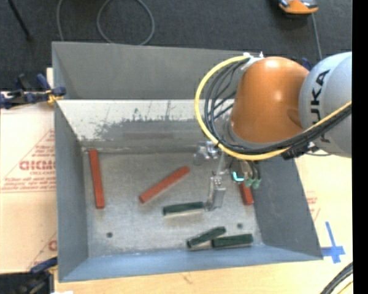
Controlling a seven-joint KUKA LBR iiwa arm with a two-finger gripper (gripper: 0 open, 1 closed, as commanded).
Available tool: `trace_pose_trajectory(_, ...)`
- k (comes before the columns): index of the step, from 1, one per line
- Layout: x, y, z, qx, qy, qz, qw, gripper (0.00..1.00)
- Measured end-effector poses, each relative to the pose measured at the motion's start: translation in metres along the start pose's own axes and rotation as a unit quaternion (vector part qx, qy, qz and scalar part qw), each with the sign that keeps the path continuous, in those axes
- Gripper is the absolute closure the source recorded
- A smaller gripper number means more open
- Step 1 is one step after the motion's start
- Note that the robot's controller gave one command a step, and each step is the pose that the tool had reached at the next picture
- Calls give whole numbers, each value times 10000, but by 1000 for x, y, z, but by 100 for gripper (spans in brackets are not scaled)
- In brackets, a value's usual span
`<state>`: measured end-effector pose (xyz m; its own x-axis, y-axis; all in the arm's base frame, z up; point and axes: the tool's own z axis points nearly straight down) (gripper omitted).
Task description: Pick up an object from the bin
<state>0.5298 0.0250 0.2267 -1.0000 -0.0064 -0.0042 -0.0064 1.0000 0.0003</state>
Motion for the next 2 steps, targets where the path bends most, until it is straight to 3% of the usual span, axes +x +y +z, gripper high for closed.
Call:
trace_pose_trajectory(1,5,-6,161,-3,38,73,10000,0)
trace_pose_trajectory(2,10,5,126,0,-7,1002,9950,0)
